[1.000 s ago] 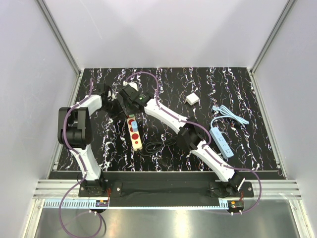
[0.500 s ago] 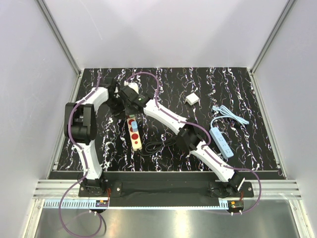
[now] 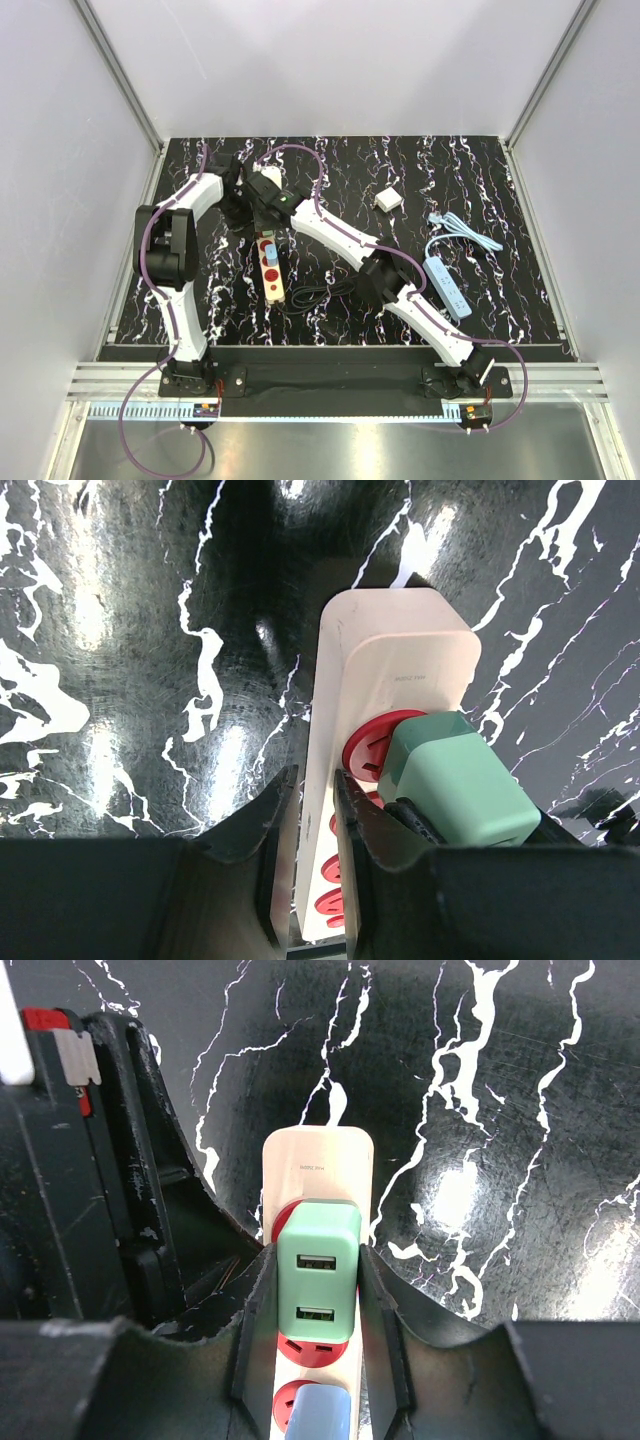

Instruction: Pull the plug off the socket

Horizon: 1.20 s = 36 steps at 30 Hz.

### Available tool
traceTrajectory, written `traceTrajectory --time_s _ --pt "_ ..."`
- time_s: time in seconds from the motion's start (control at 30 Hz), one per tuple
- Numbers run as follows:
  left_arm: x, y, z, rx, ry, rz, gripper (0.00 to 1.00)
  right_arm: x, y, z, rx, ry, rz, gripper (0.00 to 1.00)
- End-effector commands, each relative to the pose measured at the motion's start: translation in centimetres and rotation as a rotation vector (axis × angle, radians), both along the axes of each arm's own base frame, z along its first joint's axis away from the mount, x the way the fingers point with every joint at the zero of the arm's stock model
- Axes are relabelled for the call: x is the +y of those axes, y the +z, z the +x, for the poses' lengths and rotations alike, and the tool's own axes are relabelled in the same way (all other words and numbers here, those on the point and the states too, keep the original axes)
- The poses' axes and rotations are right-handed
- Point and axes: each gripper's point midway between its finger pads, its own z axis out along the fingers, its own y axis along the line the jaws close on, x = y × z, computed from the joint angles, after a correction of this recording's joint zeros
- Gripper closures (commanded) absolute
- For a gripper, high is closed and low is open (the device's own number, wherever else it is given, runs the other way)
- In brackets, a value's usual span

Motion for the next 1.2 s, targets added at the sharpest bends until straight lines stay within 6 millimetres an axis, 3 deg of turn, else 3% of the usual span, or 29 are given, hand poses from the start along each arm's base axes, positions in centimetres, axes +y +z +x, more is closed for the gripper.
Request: traceTrajectory --time_s 0.0,0.17,0.53,0.7,0.87,1.17 --pt "0.6 -3.8 0.7 0.001 -0.013 0.084 0.76 1.9 22.0 0.2 -0.286 -0.034 0.419 1.0" --pt "0.7 -3.8 0.7 -0.002 -0.007 0.082 0.77 1.7 25.4 0.1 -0.334 -0.041 0.485 1.0" --pt "0.7 -3.8 0.7 -0.006 -0.007 0.082 0.78 0.3 30.7 -0.7 -0.412 -0.046 0.553 1.0" --pt "0.7 -3.8 0.7 -0.006 -0.006 0.082 0.78 -0.3 31.2 -1.2 -0.433 -0.047 0.522 1.0" --pt "0.7 -3.8 0.7 -0.007 -0.006 0.081 0.78 -1.2 33.6 -2.9 -0.495 -0.036 0.493 1.0" --pt "0.7 -3.8 0.7 -0.012 -0.006 0.08 0.79 -2.1 33.3 -4.2 -0.512 -0.031 0.409 1.0"
